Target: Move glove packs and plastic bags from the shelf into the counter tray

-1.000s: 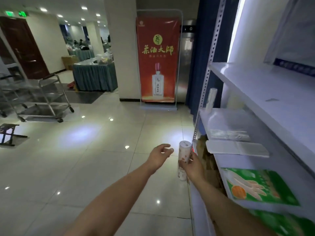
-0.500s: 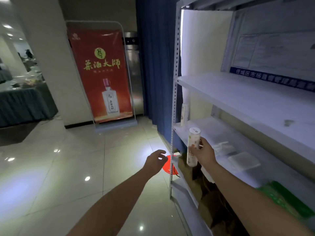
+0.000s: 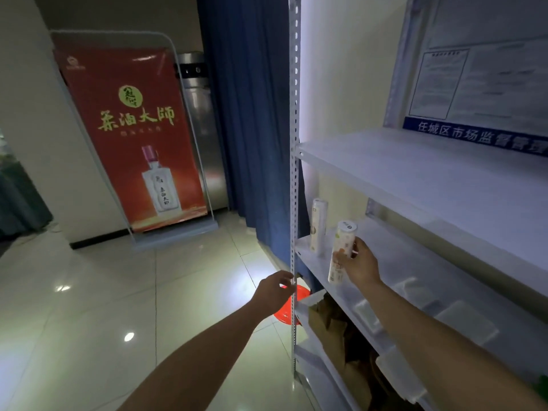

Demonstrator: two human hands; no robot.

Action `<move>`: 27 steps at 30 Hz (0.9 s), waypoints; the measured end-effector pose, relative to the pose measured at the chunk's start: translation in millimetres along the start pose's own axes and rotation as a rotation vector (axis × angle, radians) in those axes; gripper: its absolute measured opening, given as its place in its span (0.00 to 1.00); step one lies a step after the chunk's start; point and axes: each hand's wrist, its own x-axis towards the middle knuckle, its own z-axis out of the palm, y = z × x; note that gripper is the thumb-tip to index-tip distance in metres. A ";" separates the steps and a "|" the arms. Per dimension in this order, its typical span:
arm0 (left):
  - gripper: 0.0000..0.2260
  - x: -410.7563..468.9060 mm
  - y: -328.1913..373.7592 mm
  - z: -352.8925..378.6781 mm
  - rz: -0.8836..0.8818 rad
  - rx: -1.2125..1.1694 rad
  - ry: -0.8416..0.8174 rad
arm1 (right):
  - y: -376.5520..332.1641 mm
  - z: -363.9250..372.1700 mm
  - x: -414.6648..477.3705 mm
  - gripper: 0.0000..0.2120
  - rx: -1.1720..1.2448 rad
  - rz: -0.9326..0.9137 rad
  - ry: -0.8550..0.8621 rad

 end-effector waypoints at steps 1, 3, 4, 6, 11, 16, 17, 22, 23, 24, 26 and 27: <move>0.13 12.0 -1.9 -1.3 -0.008 -0.012 -0.005 | 1.8 4.7 11.4 0.23 -0.006 0.002 0.004; 0.13 29.3 -7.2 -1.2 -0.027 -0.038 -0.014 | 3.2 12.1 26.3 0.23 -0.020 0.014 0.018; 0.13 36.0 -10.3 -0.6 -0.030 -0.037 -0.025 | 5.3 16.2 32.4 0.23 -0.030 0.024 0.024; 0.14 51.3 -18.4 1.0 -0.007 -0.016 -0.062 | 9.9 26.3 45.6 0.24 -0.054 0.033 0.026; 0.12 92.8 -32.4 -6.5 0.064 0.013 -0.141 | 13.5 47.1 71.6 0.22 -0.053 0.070 0.056; 0.12 127.3 -47.7 -13.8 0.065 0.000 -0.208 | 8.0 56.7 79.0 0.21 -0.043 0.138 0.162; 0.13 132.5 -49.2 -15.3 0.074 -0.001 -0.224 | 11.3 57.8 82.2 0.22 -0.041 0.144 0.172; 0.14 148.6 -54.0 -18.9 0.113 -0.015 -0.280 | 19.3 60.6 84.2 0.26 -0.001 0.210 0.208; 0.13 151.2 -55.3 -17.2 0.128 -0.017 -0.282 | 21.2 61.1 85.3 0.26 0.009 0.219 0.217; 0.13 151.5 -55.2 -15.5 0.146 -0.007 -0.294 | 19.9 61.5 84.2 0.26 0.007 0.227 0.220; 0.12 157.4 -59.8 -8.6 0.169 -0.009 -0.308 | 24.0 66.3 82.7 0.28 0.022 0.199 0.235; 0.12 158.5 -60.4 -6.2 0.184 -0.022 -0.325 | 23.6 69.0 80.9 0.30 0.031 0.195 0.261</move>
